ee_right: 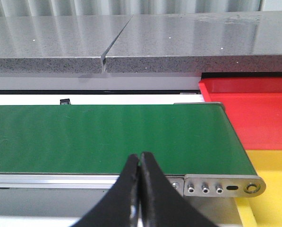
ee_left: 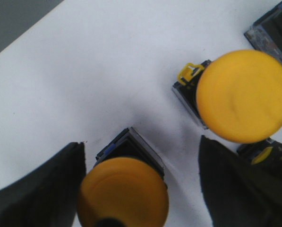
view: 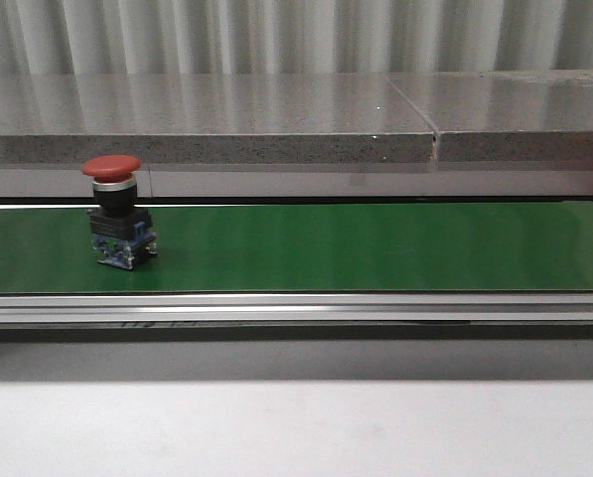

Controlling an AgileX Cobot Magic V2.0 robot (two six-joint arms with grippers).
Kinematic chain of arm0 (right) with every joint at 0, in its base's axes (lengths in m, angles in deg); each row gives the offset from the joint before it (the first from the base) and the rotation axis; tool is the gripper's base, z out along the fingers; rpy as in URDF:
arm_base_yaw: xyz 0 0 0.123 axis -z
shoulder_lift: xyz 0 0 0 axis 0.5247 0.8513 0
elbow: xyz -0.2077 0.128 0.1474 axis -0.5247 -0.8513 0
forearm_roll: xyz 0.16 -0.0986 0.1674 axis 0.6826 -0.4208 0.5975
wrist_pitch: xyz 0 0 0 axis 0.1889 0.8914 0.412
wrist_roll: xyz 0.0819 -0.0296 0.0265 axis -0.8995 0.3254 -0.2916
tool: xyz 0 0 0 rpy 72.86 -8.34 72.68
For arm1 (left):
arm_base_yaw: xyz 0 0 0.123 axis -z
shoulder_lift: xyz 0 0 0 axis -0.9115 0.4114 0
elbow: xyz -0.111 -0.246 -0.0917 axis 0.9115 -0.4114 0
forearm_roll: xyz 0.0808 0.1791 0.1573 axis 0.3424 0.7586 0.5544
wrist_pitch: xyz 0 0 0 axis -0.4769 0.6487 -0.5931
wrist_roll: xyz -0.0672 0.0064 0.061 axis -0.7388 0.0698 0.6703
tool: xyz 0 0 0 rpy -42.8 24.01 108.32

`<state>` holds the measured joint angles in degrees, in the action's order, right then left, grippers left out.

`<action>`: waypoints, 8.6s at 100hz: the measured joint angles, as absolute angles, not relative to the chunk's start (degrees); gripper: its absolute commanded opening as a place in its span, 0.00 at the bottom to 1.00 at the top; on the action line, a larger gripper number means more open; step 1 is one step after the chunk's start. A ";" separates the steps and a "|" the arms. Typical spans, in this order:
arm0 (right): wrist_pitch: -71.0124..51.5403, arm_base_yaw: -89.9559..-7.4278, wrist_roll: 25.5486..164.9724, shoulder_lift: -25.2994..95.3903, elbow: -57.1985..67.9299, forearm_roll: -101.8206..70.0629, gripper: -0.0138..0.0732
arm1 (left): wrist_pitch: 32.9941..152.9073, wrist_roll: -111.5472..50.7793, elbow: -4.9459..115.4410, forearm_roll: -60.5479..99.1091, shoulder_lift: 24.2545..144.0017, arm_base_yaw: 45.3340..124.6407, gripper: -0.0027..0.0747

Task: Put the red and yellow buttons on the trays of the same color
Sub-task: 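Move the left gripper to a yellow button and grasp it, then set the yellow button on the conveyor belt with the left gripper, then move the right gripper over the red button at the belt's end, then close the right gripper on the red button and lift it, then lower the red button onto the red tray and open the right gripper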

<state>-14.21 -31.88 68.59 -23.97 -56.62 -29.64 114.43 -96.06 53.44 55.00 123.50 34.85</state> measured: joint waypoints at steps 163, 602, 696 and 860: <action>-14.21 -31.88 68.59 -23.97 -56.62 -29.64 0.08 | 123.48 -75.15 62.47 40.77 115.33 61.55 0.01; 16.49 -35.23 88.51 61.65 1.49 -13.86 0.67 | 108.03 -69.19 25.34 39.41 43.55 74.67 0.01; 16.16 -8.05 86.63 76.22 23.56 -13.77 0.23 | 108.03 -69.19 25.34 39.41 43.55 74.67 0.01; 21.58 -4.38 85.38 74.83 27.92 -13.77 0.88 | 108.03 -69.19 25.34 39.32 43.55 74.67 0.01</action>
